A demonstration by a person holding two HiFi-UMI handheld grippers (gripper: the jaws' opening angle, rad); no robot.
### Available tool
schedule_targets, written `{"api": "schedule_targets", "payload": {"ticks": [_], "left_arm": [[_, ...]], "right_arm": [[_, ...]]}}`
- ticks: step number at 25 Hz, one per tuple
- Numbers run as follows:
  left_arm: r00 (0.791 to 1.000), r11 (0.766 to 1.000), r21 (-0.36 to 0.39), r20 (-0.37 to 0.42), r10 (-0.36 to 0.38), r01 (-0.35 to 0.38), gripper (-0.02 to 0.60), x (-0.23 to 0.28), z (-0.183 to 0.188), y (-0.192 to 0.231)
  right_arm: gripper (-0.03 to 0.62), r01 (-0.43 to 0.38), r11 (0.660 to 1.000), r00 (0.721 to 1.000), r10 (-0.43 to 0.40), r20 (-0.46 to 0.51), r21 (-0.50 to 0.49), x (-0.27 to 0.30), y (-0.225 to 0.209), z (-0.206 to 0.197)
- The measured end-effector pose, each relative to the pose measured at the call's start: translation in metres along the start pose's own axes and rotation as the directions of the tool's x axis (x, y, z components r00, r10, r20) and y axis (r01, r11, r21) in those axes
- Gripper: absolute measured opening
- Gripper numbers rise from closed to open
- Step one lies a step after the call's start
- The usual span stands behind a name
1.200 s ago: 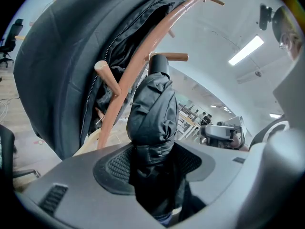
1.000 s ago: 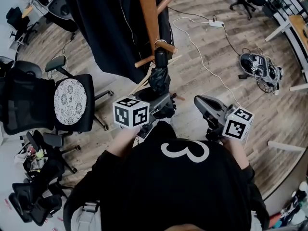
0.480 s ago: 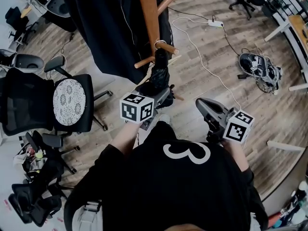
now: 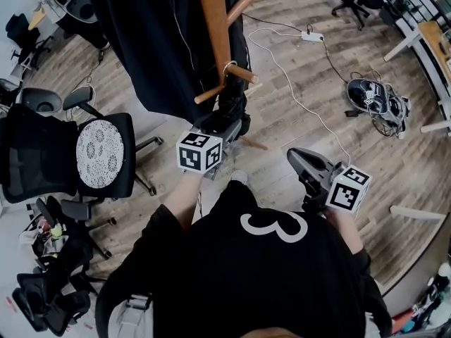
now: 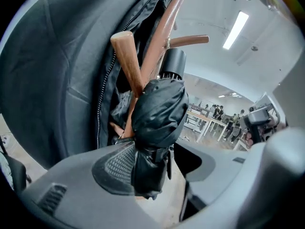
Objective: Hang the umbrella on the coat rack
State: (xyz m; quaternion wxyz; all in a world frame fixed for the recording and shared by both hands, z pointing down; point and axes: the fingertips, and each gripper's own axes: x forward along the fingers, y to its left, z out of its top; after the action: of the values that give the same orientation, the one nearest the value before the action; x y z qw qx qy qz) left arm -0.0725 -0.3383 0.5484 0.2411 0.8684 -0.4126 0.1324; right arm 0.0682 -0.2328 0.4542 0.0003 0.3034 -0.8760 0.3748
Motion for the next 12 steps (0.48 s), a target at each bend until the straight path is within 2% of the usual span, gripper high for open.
{"api": "schedule_targets", "payload": {"ticks": [12], "left_arm": [[1.000, 1.000, 0.030, 0.000, -0.006, 0.006, 0.245, -0.017, -0.004, -0.010]], "right_arm": [[0.026, -0.012, 1.000, 1.000, 0.012, -0.004, -0.002, -0.008, 0.010, -0.007]]}}
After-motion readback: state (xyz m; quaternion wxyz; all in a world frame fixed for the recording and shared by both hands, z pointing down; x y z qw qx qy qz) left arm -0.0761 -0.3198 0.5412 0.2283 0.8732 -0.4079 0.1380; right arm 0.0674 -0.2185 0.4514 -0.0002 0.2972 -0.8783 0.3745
